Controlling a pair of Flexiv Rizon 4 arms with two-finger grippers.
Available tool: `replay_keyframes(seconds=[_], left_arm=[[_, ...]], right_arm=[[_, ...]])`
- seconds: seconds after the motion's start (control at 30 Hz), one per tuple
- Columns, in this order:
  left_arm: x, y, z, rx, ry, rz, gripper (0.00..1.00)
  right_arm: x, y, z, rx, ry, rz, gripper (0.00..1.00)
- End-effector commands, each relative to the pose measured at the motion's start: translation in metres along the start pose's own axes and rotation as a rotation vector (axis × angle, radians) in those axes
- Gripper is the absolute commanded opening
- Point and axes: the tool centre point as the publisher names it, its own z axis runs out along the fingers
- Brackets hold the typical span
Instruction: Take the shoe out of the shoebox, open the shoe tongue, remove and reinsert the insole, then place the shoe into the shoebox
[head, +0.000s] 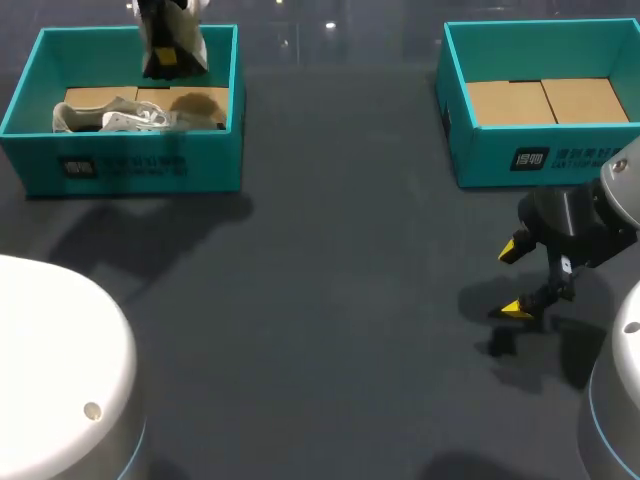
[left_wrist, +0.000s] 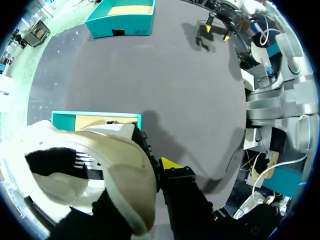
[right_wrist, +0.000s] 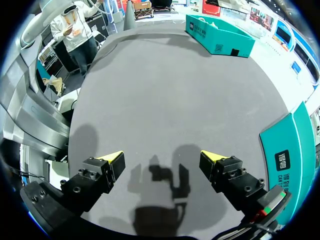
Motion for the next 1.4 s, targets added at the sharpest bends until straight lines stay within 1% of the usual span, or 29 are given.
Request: replay_keyframes(seconds=[0.03,0.23,0.27,0.37,0.43,0.47,0.53,0.73,0.83,0.9,0.93,1.4], left_arm=[[-0.005,-0.004,-0.003,-0.008,0.025,0.002,0.00],[-0.005,-0.004,-0.003,-0.008,0.025,0.002,0.00],[-0.012,0.000,-0.004,-0.008,0.024,-0.004,0.00],[-0.031,0.020,-0.008,0.001,0.027,-0.005,0.00],[-0.045,0.036,-0.009,0.011,0.051,-0.008,0.00],[-0.050,0.044,-0.009,0.003,0.041,-0.021,0.00],[-0.061,0.061,-0.009,0.017,0.057,-0.030,0.00],[-0.089,0.107,-0.009,0.020,0.073,-0.012,0.00],[-0.106,0.128,-0.009,-0.008,0.069,-0.009,0.00],[-0.120,0.142,-0.009,-0.042,0.055,-0.005,0.00],[-0.127,0.149,-0.009,-0.072,0.043,-0.049,0.00],[-0.127,0.149,-0.009,-0.072,0.043,-0.049,0.00]], right_arm=[[0.002,0.000,0.000,0.003,-0.004,0.000,1.00],[0.002,0.000,0.000,0.003,-0.004,0.000,1.00],[0.002,0.000,0.000,0.003,-0.004,0.000,1.00],[0.002,0.000,0.000,0.003,-0.004,0.000,1.00],[0.002,0.000,0.000,0.003,-0.004,0.000,1.00],[0.002,0.000,0.000,0.003,-0.004,0.000,1.00],[0.002,0.000,0.000,0.003,-0.004,0.000,1.00],[0.002,0.000,0.000,0.003,-0.004,0.000,1.00],[0.002,0.000,0.000,0.003,-0.004,0.000,1.00],[0.002,0.000,0.000,0.003,-0.004,0.000,1.00],[0.002,0.000,0.000,0.003,-0.004,0.000,1.00],[0.002,0.000,0.000,0.003,-0.004,0.000,1.00]])
